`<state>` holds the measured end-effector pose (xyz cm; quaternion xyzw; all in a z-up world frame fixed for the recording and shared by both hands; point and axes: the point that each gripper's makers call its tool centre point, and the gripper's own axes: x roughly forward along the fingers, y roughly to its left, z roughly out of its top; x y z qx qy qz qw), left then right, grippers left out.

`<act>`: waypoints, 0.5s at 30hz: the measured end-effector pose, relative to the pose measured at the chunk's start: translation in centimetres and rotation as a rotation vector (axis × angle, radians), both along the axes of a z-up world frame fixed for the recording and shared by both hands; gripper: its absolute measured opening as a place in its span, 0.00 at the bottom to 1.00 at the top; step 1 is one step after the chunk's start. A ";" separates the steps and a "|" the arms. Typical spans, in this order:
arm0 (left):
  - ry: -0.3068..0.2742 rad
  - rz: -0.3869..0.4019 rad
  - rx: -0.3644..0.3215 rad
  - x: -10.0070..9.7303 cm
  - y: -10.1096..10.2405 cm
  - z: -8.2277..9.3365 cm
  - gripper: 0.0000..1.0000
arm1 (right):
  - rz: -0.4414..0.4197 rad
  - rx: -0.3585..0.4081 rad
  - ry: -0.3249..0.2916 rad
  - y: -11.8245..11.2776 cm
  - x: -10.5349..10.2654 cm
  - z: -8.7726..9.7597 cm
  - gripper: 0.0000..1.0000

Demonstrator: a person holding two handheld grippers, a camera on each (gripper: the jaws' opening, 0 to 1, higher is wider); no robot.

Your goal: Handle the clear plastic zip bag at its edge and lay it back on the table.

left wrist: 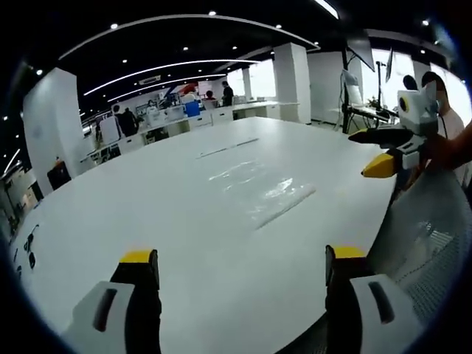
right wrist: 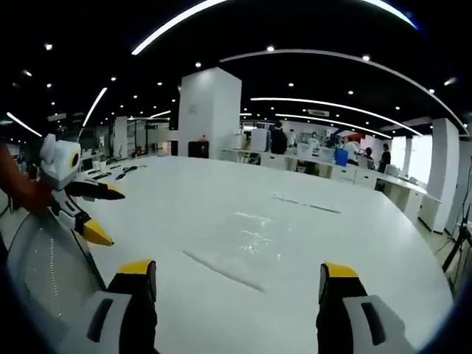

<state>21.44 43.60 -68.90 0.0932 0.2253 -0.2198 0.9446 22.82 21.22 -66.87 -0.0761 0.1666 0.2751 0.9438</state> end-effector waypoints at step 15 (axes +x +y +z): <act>-0.007 -0.012 0.039 -0.1 -0.1 0.0 0.92 | 0.000 0.004 0.013 0.3 0.0 -0.1 0.92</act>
